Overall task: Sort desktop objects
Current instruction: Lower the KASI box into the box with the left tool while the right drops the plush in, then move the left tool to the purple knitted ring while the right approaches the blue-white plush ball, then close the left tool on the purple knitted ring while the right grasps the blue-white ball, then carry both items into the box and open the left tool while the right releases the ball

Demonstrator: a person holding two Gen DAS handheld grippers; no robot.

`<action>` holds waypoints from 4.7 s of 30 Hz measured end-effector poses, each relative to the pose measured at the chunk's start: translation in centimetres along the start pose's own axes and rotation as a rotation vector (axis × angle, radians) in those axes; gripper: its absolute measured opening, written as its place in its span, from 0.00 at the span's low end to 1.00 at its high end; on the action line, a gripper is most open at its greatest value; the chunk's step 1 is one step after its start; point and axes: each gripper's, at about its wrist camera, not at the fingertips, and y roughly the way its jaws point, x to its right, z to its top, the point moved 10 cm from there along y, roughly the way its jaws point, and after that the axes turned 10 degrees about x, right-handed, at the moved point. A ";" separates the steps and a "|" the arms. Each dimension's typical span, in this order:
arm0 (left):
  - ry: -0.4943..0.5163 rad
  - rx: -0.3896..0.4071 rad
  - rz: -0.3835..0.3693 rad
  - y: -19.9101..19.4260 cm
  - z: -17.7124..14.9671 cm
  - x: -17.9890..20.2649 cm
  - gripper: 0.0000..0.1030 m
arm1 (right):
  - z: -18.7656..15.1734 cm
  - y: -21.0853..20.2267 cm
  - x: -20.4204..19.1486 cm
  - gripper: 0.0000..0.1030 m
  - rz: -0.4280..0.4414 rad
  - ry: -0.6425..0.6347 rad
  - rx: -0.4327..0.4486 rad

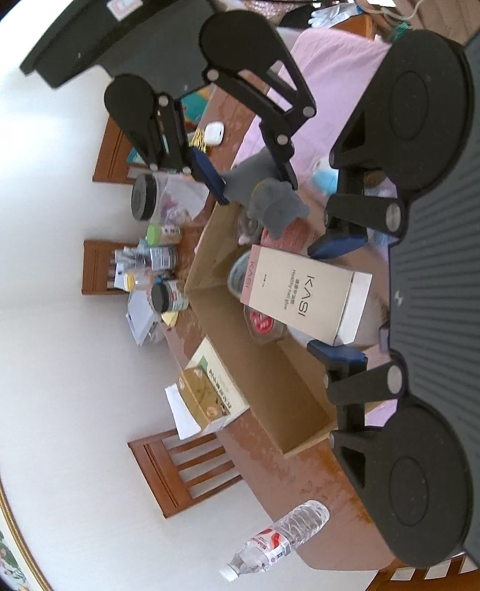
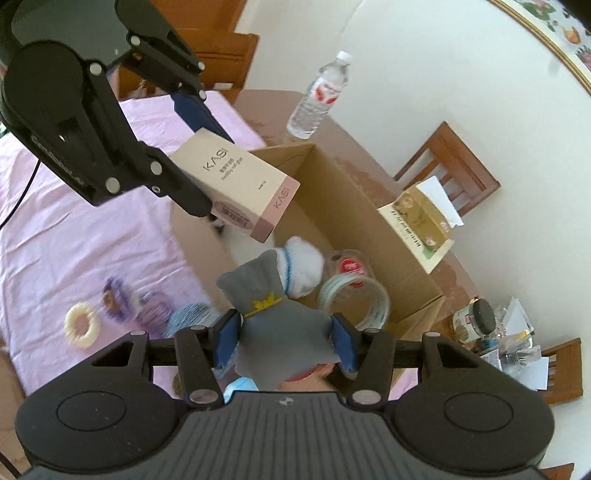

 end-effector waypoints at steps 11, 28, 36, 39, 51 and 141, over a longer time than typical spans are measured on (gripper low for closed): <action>-0.039 -0.066 0.068 3.1 -1.4 -3.2 0.52 | 1.3 3.3 1.7 0.99 -0.078 0.073 0.034; -0.074 -0.063 0.064 -0.4 -2.0 -1.5 0.62 | 0.4 1.9 1.5 1.00 -0.024 0.479 0.026; -0.113 -0.059 0.067 -2.9 -2.9 0.4 0.66 | -1.2 0.6 -0.2 1.00 -0.015 0.618 0.009; -0.143 -0.066 0.064 -3.5 -3.7 1.1 0.71 | -1.7 -0.1 -0.9 1.00 -0.013 0.635 0.022; -0.274 -0.137 0.111 -3.7 -7.9 2.8 0.74 | -4.8 -0.4 -3.4 1.00 -0.002 0.731 0.000; -0.554 -0.174 0.300 -0.2 -13.4 3.9 0.43 | -13.0 6.1 -0.6 0.48 -0.128 0.780 -0.101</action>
